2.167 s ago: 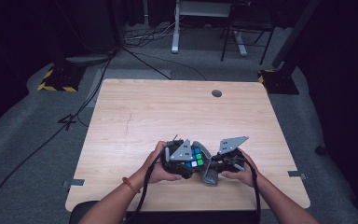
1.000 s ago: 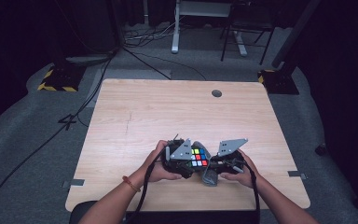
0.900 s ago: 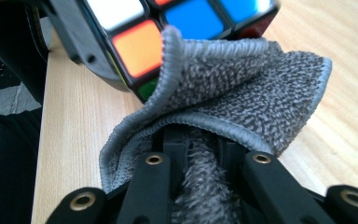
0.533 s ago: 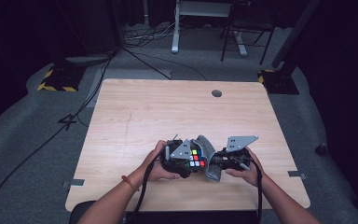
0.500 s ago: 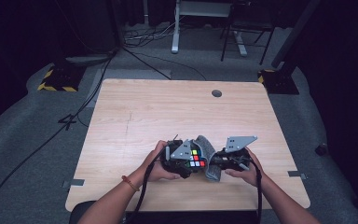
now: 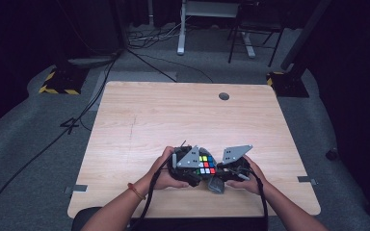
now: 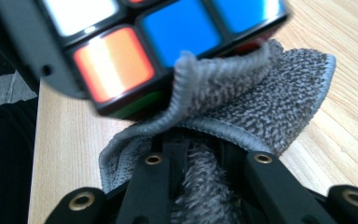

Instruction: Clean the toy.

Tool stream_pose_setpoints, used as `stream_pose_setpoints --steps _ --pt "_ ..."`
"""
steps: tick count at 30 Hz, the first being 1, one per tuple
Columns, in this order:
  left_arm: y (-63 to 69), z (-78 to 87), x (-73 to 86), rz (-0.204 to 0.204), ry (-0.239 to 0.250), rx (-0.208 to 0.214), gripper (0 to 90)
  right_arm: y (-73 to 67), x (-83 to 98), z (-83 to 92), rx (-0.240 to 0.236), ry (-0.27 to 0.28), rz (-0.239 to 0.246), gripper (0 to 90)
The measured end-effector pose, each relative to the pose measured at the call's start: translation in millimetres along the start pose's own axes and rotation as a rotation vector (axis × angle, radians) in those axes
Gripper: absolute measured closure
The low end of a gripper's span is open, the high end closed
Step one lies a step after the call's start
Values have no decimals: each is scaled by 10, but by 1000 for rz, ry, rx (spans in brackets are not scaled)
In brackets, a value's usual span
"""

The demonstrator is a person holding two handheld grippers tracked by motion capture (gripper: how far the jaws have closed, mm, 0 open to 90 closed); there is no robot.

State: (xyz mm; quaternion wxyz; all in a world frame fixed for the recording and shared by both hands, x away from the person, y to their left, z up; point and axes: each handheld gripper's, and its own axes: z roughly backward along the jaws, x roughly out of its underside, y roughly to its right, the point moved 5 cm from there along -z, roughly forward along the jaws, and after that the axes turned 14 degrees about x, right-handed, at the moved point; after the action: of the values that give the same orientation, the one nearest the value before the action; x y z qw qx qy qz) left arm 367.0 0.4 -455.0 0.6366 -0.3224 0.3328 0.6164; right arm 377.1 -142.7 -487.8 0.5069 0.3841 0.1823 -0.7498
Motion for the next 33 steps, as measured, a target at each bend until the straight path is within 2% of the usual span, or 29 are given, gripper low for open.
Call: stream_pose_setpoints --steps 4,6,11,15,18,21,25,29,33 --pt "-69 28 44 16 -4 -8 328 -11 -8 32 -7 9 8 777" --pt "-96 42 82 35 -4 0 328 8 -25 72 -9 32 9 776" --pt "-116 35 134 44 -27 7 329 95 -63 164 8 77 -20 776" --pt "-85 -4 133 27 -52 6 329 159 -72 215 28 99 -46 775" --pt "-102 -2 156 22 -63 12 329 153 -66 207 26 95 -47 776" --pt "-127 20 174 41 -42 10 328 104 -57 153 23 77 -38 776" --pt "-117 66 107 28 -7 -5 328 20 -21 55 -16 43 -17 773" --pt "-140 63 130 20 -37 -38 328 -19 -14 10 -23 24 6 773" --pt "-192 80 194 47 -51 -43 329 55 -40 116 -20 60 -18 772"
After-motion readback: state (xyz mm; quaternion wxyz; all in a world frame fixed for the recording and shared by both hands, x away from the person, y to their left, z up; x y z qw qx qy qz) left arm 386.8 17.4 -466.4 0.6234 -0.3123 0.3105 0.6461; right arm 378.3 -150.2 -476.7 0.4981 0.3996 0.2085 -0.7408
